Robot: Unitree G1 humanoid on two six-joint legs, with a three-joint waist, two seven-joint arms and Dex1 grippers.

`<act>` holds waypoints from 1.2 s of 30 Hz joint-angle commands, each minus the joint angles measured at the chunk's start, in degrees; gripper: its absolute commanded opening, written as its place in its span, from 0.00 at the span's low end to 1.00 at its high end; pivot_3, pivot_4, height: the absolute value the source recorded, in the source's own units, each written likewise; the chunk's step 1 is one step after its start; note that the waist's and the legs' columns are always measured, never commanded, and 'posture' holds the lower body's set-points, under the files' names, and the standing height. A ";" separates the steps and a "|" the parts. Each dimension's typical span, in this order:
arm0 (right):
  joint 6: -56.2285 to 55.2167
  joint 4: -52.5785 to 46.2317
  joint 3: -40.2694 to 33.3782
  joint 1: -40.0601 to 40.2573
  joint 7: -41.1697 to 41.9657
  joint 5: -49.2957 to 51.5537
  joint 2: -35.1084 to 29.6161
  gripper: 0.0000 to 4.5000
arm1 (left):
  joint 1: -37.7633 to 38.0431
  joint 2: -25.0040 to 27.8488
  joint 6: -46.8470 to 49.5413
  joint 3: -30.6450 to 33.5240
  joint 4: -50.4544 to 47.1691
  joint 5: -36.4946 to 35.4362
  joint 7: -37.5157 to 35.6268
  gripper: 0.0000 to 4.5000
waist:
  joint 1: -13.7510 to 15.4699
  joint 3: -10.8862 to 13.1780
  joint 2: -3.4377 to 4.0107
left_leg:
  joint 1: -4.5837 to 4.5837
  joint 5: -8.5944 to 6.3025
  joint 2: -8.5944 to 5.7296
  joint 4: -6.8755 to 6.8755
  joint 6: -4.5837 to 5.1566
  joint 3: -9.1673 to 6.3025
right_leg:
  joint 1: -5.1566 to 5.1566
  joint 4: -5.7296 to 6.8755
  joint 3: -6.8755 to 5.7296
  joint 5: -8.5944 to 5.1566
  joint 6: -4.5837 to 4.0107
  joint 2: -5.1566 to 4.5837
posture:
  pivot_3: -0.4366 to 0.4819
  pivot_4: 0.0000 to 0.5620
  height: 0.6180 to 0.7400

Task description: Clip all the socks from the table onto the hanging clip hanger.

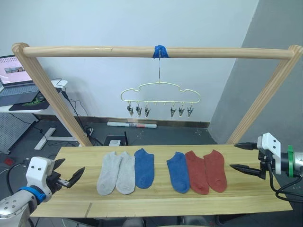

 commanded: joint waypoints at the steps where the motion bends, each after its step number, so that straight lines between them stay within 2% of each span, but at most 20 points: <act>1: -1.72 0.42 -0.19 -0.98 0.77 -0.65 -0.17 1.00 | 0.08 -0.22 -0.65 1.33 -2.86 -1.41 -0.25 1.00 | 0.00 0.00 0.00 | 0.00 0.00 0.00 0.00 0.00 0.00 | 0.00 0.00 0.00 0.00 0.00 0.00 | 0.43 0.00 1.00; 5: -2.11 1.14 0.23 -1.48 0.57 -1.24 -0.06 1.00 | -0.12 -0.78 -0.17 2.21 -3.11 -2.79 -0.08 1.00 | 0.03 -0.01 -0.01 | 0.00 0.00 0.00 0.00 0.00 0.00 | 0.01 0.00 0.00 0.00 0.00 0.00 | 0.44 0.00 1.00; 9: -2.24 1.60 0.48 -2.39 0.32 -1.46 0.40 1.00 | -1.52 0.08 3.49 4.66 -4.06 -10.66 -4.88 1.00 | 0.03 -0.01 -0.01 | 0.01 0.00 0.01 0.00 0.00 0.00 | 0.00 0.01 -0.01 0.00 0.00 0.01 | 0.44 0.00 1.00; 18: -2.08 1.79 0.11 -2.62 0.08 -1.80 0.65 1.00 | -2.00 -0.30 -0.33 5.09 -2.29 -8.29 -3.54 1.00 | 0.05 -0.02 -0.01 | 0.00 0.00 0.00 0.00 0.00 0.00 | 0.00 0.01 0.02 0.00 0.00 0.00 | 0.44 0.00 1.00; 23: -1.47 1.08 0.00 -2.30 -0.55 -1.92 0.57 1.00 | -1.55 -0.76 0.97 4.71 -2.98 -11.75 -6.35 1.00 | 0.07 -0.02 -0.01 | 0.01 0.00 0.00 0.00 0.00 0.00 | 0.01 0.02 0.01 0.00 0.00 0.00 | 0.44 0.00 1.00; 26: -1.58 0.69 -0.32 -2.11 -0.93 -1.91 0.61 1.00 | -2.78 -1.49 -2.95 3.64 -2.65 -7.04 -2.94 1.00 | 0.08 -0.02 -0.01 | 0.01 0.00 0.00 0.00 0.00 0.01 | 0.01 0.02 0.01 0.00 0.00 0.00 | 0.43 0.00 1.00; 33: -1.50 -3.46 -1.02 -2.65 -2.69 -0.84 1.62 1.00 | -9.53 -6.41 -3.95 -1.88 -8.40 -6.11 1.62 1.00 | 0.40 -0.06 -0.06 | 0.00 0.01 -0.03 0.06 0.00 -0.01 | 0.07 0.02 0.03 0.05 0.08 0.00 | 0.40 0.00 1.00; 36: 0.57 -9.06 -1.86 -2.90 -5.64 1.17 3.67 1.00 | -15.15 -12.70 -3.98 -6.79 -11.34 -4.64 8.67 1.00 | 0.15 -0.12 0.00 | -0.01 0.01 -0.01 0.05 0.00 -0.01 | 0.05 0.01 0.05 0.22 0.36 0.04 | 0.37 0.00 1.00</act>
